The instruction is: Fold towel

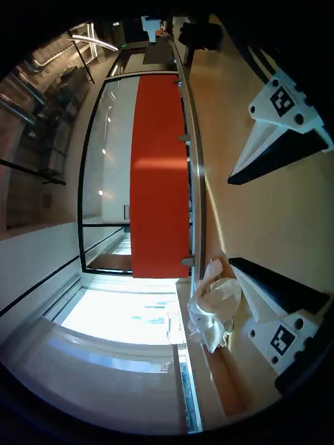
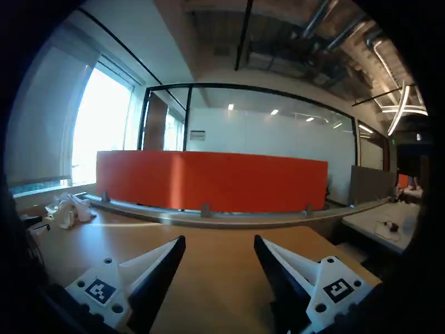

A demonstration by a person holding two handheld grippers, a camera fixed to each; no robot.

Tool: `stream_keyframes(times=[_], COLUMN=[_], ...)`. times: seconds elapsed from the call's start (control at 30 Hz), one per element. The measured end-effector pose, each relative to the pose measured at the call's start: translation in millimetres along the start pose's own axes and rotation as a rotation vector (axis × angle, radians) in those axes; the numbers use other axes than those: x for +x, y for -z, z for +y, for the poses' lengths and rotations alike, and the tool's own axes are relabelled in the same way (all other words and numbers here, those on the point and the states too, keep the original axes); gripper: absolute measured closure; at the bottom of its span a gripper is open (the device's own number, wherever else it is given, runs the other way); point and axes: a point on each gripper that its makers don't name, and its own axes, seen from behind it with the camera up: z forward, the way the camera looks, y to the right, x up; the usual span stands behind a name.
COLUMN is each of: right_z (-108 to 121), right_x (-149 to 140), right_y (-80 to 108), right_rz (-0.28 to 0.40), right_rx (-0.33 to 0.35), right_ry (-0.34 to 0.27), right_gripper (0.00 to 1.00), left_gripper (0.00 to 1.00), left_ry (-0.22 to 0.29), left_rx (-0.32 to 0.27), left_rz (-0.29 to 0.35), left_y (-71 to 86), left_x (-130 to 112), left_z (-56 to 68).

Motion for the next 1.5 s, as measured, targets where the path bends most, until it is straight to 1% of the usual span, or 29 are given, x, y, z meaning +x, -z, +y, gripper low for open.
stream_keyframes(times=[0.27, 0.47, 0.57, 0.77, 0.97, 1.17, 1.5], right_z=[8.2, 15.2, 17.3, 16.0, 20.7, 23.4, 14.0], right_x=[-49.4, -71.2, -77.9, -88.0, -98.8, -99.3, -93.4], right_y=[-1.7, -5.9, -6.0, -3.6, -4.9, -6.5, -1.4], right_rz=[-0.021, -0.012, -0.003, 0.004, 0.001, 0.019, 0.036], right_rx=[0.009, 0.009, 0.01, 0.019, 0.017, 0.011, 0.012], right_ry=[-0.037, -0.057, -0.049, -0.036, -0.062, -0.06, -0.041], right_gripper=[0.05, 0.05, 0.05, 0.05, 0.05, 0.04, 0.04], left_gripper=[0.03, 0.03, 0.03, 0.03, 0.03, 0.03, 0.03], left_ry=[0.0, -0.001, -0.001, 0.0, -0.001, -0.001, 0.0], left_rx=[0.0, 0.0, 0.0, 0.0, 0.0, 0.0, 0.0], left_rz=[0.0, 0.0, 0.0, 0.0, 0.0, 0.0, 0.0], left_y=[0.5, 0.3, 0.1, -0.1, -0.2, 0.1, 0.0], left_x=[0.7, 0.2, 0.5, 0.6, 0.8, 0.4, 0.4], left_z=[-0.1, -0.4, 0.1, -0.2, 0.1, 0.1, -0.2])
